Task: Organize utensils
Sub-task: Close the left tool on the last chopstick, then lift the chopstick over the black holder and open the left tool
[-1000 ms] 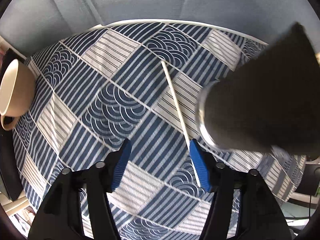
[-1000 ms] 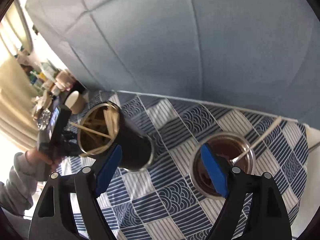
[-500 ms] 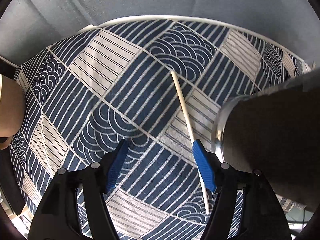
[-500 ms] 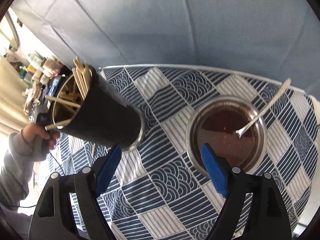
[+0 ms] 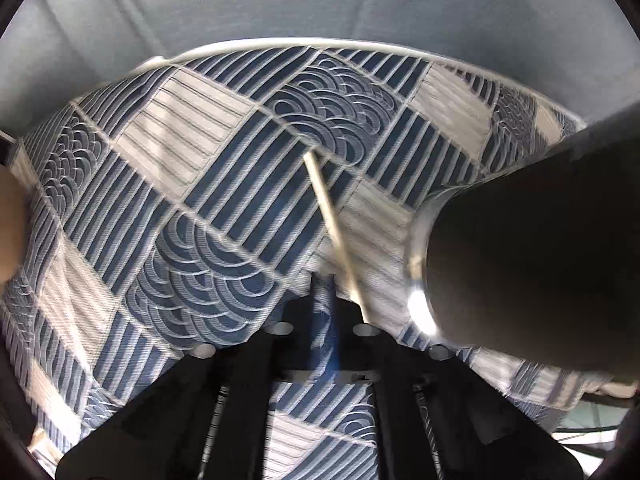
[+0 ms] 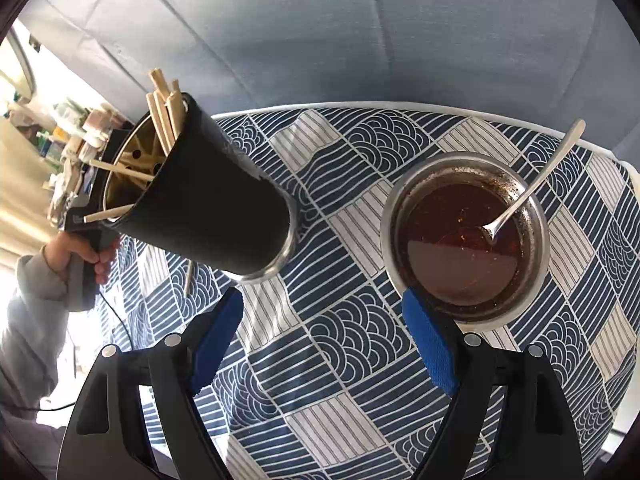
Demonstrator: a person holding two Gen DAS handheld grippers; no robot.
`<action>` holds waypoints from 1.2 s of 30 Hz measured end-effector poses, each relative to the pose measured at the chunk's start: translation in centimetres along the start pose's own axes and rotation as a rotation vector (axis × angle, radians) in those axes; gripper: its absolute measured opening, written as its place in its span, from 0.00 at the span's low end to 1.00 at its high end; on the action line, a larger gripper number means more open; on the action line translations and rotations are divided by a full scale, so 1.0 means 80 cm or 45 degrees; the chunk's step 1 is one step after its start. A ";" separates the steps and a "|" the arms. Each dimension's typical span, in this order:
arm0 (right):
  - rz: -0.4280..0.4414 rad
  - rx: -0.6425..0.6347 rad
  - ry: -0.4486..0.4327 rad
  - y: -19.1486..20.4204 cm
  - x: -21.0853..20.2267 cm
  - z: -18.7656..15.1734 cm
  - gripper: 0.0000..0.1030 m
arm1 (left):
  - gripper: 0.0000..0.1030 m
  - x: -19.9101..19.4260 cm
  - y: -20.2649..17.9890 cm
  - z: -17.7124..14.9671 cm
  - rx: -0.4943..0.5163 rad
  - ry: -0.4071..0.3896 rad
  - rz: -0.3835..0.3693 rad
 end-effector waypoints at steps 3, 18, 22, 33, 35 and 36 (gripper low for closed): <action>0.007 -0.002 -0.002 0.003 -0.001 -0.004 0.75 | 0.02 0.000 0.008 -0.015 -0.074 0.020 -0.068; -0.009 0.034 0.043 -0.002 0.005 -0.031 0.75 | 0.44 0.011 0.008 0.034 -0.166 -0.004 0.034; -0.015 0.073 0.039 -0.013 0.004 -0.037 0.75 | 0.41 0.018 -0.008 0.043 -0.073 -0.007 0.141; 0.020 0.087 0.028 -0.006 0.006 -0.046 0.75 | 0.05 -0.017 0.003 0.009 -0.123 -0.007 -0.092; 0.027 0.075 0.030 -0.001 0.006 -0.048 0.75 | 0.05 -0.040 0.004 0.008 -0.123 -0.051 -0.116; 0.032 0.071 0.030 0.001 0.006 -0.049 0.75 | 0.05 -0.056 0.005 0.009 -0.115 -0.081 -0.115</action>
Point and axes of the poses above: each gripper's, at about its wrist camera, not at the fingertips, and x roughly the way its jaws point, y to its left, z to its top, the point moved 8 cm from there along x, roughly the way its jaws point, and after that the axes turned 1 degree about -y, right-handed, at the moved point
